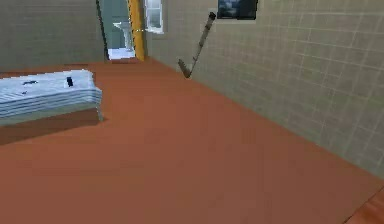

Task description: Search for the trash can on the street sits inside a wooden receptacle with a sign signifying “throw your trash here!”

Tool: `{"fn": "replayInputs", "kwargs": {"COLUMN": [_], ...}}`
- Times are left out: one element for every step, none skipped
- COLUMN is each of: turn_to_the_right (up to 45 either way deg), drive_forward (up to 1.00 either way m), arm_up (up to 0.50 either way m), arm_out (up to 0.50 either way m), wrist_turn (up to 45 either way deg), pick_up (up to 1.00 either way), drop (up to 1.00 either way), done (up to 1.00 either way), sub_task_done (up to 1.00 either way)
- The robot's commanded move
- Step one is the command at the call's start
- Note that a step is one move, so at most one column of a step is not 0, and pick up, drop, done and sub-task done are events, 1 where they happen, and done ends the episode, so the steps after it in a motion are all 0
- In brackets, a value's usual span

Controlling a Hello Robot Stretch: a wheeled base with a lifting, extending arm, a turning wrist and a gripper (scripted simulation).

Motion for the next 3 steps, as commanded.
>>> {"fn": "replayInputs", "kwargs": {"turn_to_the_right": [-12.0,0.0,0.0], "drive_forward": [0.0,1.0,1.0], "arm_up": [0.0,0.0,0.0], "arm_out": [0.0,0.0,0.0], "wrist_turn": [0.0,0.0,0.0], "pick_up": [0.0,0.0,0.0], "drop": [0.0,0.0,0.0], "done": [0.0,0.0,0.0], "sub_task_done": [0.0,0.0,0.0]}}
